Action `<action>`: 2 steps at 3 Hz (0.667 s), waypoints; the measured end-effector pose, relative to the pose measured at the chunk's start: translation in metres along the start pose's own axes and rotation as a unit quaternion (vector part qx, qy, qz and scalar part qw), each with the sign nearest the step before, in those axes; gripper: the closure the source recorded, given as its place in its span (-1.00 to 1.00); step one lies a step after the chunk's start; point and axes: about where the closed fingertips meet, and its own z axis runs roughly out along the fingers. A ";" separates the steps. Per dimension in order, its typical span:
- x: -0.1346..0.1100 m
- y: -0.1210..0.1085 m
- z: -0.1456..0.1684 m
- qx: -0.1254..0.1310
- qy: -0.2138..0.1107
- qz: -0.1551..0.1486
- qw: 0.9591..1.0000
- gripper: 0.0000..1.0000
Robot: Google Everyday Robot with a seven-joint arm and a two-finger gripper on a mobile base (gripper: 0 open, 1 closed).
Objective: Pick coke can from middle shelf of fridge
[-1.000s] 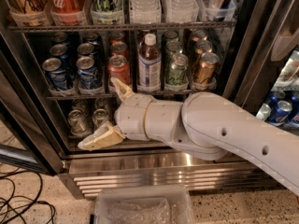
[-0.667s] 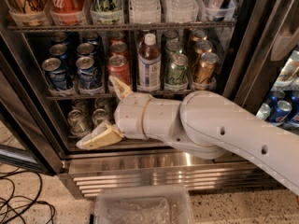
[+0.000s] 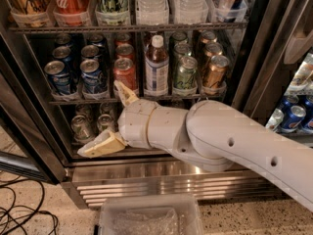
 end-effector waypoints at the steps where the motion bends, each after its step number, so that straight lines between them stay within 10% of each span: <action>1: 0.013 0.001 0.009 0.033 -0.021 0.007 0.999 -1.00; 2: 0.021 -0.012 0.019 0.083 -0.040 0.010 0.996 -1.00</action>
Offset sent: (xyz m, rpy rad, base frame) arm 0.0750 -0.0238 -0.0296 0.1585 -0.1414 -0.3868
